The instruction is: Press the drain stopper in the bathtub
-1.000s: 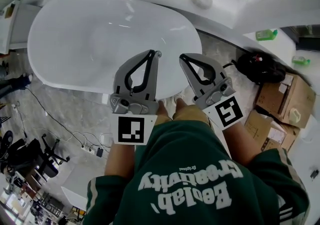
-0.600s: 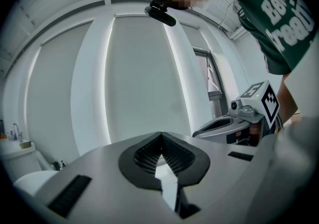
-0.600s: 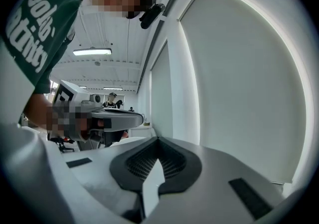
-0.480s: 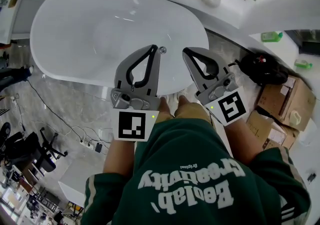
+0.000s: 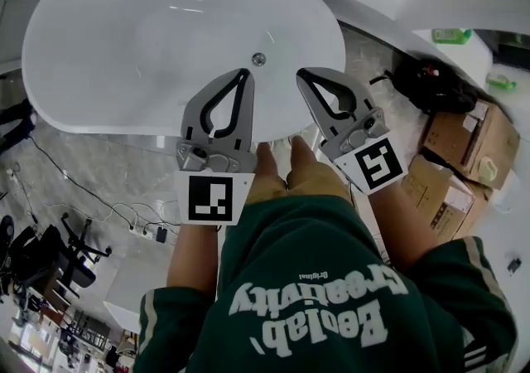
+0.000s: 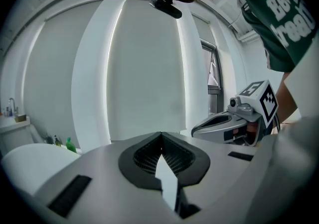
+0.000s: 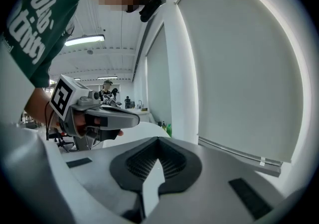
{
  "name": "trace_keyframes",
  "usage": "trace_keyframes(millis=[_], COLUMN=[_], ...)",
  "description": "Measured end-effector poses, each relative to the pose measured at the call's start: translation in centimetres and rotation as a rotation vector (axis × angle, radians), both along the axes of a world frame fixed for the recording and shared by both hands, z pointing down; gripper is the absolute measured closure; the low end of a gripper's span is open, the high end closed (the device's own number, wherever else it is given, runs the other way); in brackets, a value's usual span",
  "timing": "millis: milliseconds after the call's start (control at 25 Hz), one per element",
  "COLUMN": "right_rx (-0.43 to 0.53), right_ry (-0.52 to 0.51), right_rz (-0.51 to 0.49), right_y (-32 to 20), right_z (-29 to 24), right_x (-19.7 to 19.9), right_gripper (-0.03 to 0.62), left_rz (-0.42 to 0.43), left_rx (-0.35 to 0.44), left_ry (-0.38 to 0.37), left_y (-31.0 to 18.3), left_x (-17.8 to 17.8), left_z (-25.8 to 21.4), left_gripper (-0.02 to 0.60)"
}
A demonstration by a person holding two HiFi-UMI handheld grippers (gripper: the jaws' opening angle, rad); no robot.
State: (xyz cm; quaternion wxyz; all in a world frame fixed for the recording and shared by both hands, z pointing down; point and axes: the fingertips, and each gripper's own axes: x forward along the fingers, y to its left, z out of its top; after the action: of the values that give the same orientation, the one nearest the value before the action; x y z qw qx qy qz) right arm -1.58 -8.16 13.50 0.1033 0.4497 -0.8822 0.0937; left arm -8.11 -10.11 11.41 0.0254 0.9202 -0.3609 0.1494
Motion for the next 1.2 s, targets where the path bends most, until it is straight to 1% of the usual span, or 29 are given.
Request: trace_keyframes(millis=[120,240,400,600,720,840,960,1080,1160,1200], right_rx=[-0.052,-0.059,-0.083,-0.122,-0.155,-0.191,-0.198,-0.228,-0.247,-0.256], right_ry=[-0.010,0.004,0.045,0.048,0.031,0.011,0.000,-0.020,-0.026,-0.029], right_rz=[0.023,0.008,-0.007,-0.008,-0.010,-0.017,-0.017,-0.020,-0.027,-0.027], right_y=[0.1,0.0,0.5,0.6,0.2,-0.6,-1.5,-1.7,-2.0,-2.2], right_z=[2.1,3.8,6.3,9.7,12.4,14.6,16.5,19.1,20.9,21.8], right_x=[-0.2,-1.4,-2.5,-2.7,-3.2,-3.3,-3.1,-3.0,-2.8,-2.6], right_gripper=[0.582,0.582,0.582,0.582,0.582,0.582,0.582,0.582,0.582,0.582], left_rz=[0.011,-0.009,-0.012,0.021,0.030,0.017,0.006,0.003,0.002,0.000], left_rx=[-0.048,-0.119,-0.178,-0.216,-0.207,-0.220,-0.240,-0.268,-0.268,-0.282], left_ry=[-0.002,0.007,0.001,-0.028,-0.042,-0.055,-0.076,-0.106,-0.120,-0.126], left_y=[0.0,0.1,0.7,1.1,0.6,-0.3,-1.0,-1.4,-2.1,-2.2], left_x=[-0.6,-1.9,-2.8,-2.3,-2.2,-2.3,-2.5,-2.9,-2.7,-2.4], left_z=[2.9,6.1,9.8,13.1,14.7,16.4,18.7,21.5,23.6,24.7], left_gripper=[0.572,0.572,0.572,0.572,0.572,0.572,0.572,0.572,0.572,0.572])
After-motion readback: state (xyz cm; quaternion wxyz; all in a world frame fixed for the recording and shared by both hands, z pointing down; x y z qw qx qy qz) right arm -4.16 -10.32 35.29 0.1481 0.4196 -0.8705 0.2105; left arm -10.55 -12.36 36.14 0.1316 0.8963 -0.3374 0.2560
